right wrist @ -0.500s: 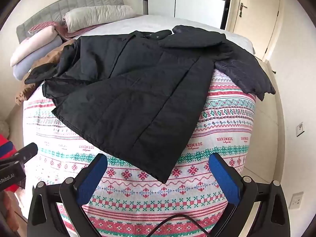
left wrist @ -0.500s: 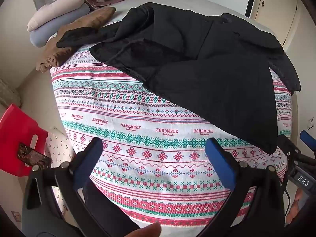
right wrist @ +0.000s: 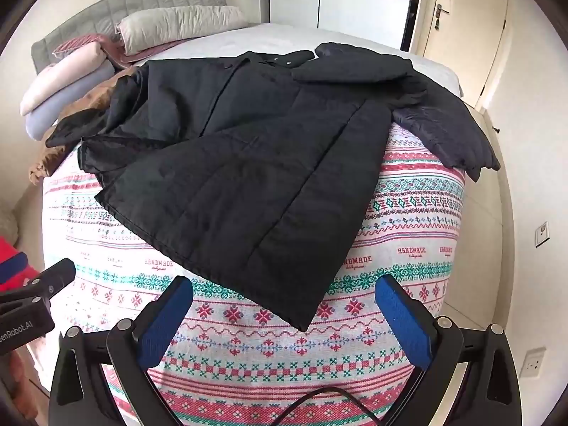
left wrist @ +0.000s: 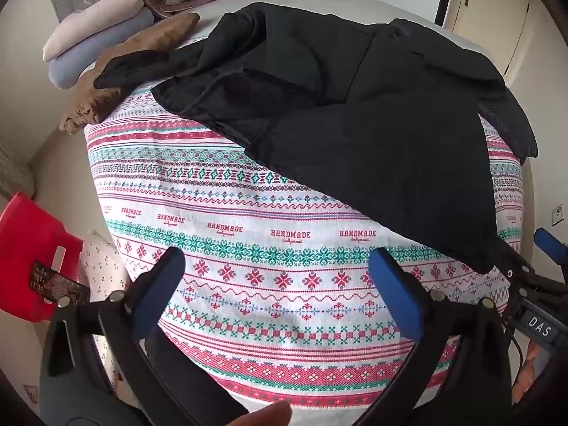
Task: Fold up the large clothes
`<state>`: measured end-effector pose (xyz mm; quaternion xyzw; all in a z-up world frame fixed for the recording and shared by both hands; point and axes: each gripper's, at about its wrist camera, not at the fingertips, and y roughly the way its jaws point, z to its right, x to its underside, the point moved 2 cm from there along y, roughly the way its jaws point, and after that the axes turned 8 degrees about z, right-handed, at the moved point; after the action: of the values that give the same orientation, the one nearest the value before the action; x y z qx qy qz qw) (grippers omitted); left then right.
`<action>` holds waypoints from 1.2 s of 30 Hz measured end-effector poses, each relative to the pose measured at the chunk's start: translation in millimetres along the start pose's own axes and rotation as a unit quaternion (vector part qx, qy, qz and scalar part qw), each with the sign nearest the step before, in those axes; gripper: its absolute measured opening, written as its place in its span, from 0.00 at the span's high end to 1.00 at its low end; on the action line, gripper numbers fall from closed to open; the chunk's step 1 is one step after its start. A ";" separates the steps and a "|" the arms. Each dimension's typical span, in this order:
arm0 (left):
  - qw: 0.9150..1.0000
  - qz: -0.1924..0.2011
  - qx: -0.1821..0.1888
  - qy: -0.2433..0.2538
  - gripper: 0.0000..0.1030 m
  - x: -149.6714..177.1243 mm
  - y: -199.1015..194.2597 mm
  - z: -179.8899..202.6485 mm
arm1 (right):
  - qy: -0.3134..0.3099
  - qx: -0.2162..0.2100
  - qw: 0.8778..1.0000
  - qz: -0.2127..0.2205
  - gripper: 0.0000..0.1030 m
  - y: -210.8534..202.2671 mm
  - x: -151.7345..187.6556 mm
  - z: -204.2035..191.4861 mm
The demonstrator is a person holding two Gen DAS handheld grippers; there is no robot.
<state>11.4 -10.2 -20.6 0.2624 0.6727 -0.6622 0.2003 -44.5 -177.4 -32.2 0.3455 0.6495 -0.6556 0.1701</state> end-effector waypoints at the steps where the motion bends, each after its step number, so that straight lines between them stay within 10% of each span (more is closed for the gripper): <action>1: 1.000 0.000 0.001 0.000 0.00 0.1 -0.2 1.1 | 0.000 -0.001 1.000 -0.001 0.00 0.4 0.3 -0.4; 36: 1.000 -0.010 0.004 0.002 0.00 0.1 7.1 -3.3 | 0.006 -0.005 1.000 -0.017 0.00 13.3 1.8 -5.4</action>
<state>16.0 -7.0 -26.1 0.2579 0.6726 -0.6666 0.1916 -35.6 -173.0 -42.7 0.3375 0.6597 -0.6529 0.1569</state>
